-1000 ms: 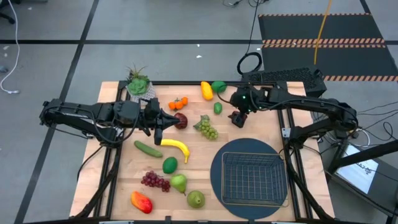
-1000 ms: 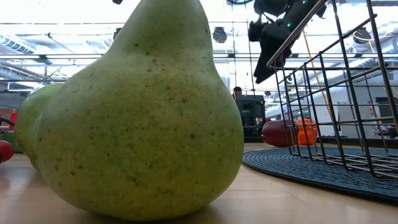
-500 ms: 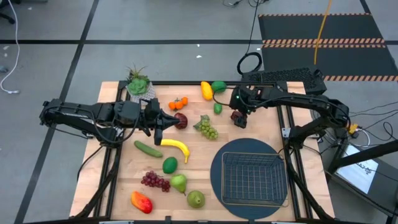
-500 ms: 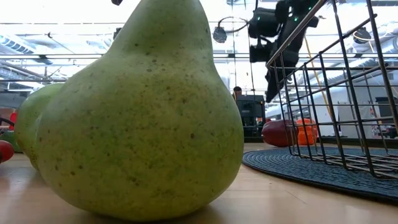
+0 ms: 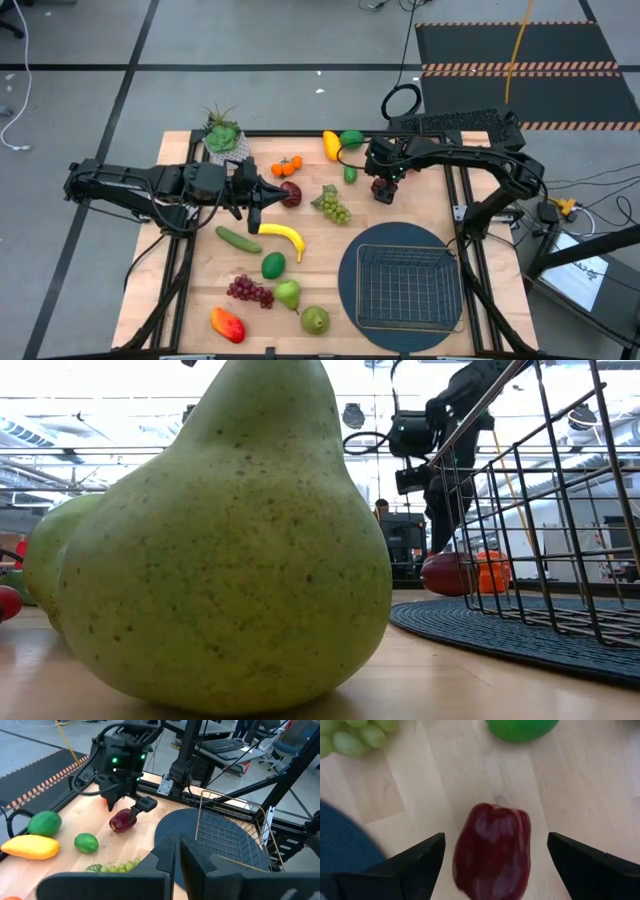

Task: Build produce basket
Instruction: Put the right apple into the gold wire basket

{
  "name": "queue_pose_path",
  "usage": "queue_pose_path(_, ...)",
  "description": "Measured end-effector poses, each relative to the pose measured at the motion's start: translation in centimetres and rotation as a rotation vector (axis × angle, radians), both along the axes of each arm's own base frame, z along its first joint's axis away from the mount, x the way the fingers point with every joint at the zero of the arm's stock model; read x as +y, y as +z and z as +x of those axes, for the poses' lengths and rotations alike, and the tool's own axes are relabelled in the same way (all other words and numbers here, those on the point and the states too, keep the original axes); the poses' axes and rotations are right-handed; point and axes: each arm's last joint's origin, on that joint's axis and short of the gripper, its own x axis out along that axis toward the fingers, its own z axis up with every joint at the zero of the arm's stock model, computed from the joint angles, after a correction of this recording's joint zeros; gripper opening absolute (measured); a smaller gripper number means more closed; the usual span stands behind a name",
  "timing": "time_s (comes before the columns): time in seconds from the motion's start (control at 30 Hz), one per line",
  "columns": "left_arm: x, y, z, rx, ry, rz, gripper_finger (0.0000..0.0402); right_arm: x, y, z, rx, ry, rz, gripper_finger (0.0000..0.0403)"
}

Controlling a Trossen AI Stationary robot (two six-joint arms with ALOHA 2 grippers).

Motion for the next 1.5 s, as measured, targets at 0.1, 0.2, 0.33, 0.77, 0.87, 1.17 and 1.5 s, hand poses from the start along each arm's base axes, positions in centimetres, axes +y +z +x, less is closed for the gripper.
queue_pose_path(0.1,0.0,0.0,0.0,-0.001,0.000,0.000,0.0024,-0.5,-0.8,0.2,0.020,-0.012,0.014,0.0348)
queue_pose_path(0.2,0.0,0.0,0.0,-0.001,0.000,0.000,0.0024,-0.8,-1.7,0.3,0.052,-0.030,0.035,0.0348)
queue_pose_path(0.33,0.0,0.0,0.0,-0.001,0.000,0.001,0.0024,-0.9,-2.9,0.5,0.092,-0.058,0.060,0.0347)
queue_pose_path(0.77,0.4,0.0,0.0,-0.001,0.021,0.000,0.0024,-0.8,-2.8,0.4,0.095,-0.135,0.081,0.0285)
queue_pose_path(0.87,0.4,0.0,0.0,-0.001,0.021,0.000,0.0024,-0.5,-1.3,-0.2,0.059,-0.187,0.082,0.0290)
queue_pose_path(1.17,0.4,0.0,0.0,-0.001,0.021,0.000,0.0024,1.3,4.9,-2.1,-0.260,-0.414,0.273,0.0292)
queue_pose_path(1.5,0.4,0.0,0.0,-0.001,0.021,-0.001,0.0024,3.8,10.5,-3.2,-0.620,-0.548,0.465,0.0292)
